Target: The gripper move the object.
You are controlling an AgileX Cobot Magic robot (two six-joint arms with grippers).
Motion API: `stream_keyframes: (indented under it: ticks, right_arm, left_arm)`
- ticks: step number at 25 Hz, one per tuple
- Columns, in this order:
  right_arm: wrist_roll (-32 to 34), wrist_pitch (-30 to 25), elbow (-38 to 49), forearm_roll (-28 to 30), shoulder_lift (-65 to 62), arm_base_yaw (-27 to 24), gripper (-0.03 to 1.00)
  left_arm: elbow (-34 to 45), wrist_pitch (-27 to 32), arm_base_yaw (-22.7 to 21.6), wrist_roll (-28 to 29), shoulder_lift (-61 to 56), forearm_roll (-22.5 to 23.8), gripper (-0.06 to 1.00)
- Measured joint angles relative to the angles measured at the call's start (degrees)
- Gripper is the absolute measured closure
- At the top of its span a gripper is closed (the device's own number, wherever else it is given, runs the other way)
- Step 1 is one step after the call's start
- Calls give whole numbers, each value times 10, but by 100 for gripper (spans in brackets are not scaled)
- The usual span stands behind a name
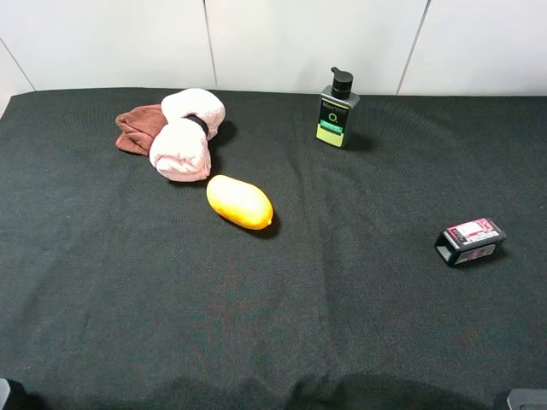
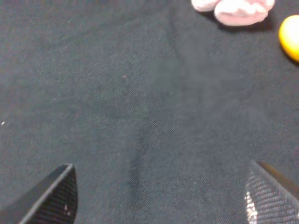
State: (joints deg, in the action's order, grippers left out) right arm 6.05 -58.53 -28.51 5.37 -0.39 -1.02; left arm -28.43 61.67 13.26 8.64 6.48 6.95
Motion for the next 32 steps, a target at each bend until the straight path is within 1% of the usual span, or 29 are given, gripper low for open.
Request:
stream_keyframes:
  ticks: [7,24,27,32]
  right_arm:
    - [0,0,0,-1,0,0,34]
    - [0,0,0,-1,0,0,34]
    - [0,0,0,-1,0,0,34]
    - [0,0,0,-2,0,0,34]
  left_arm:
    - [3,-6,7,-2,-65,-3,18]
    - [3,-6,7,-2,-66,-2,18]
    - [3,-6,-1,-2,-66,-1,18]
    - [3,-6,-40,-2,-66,0,18]
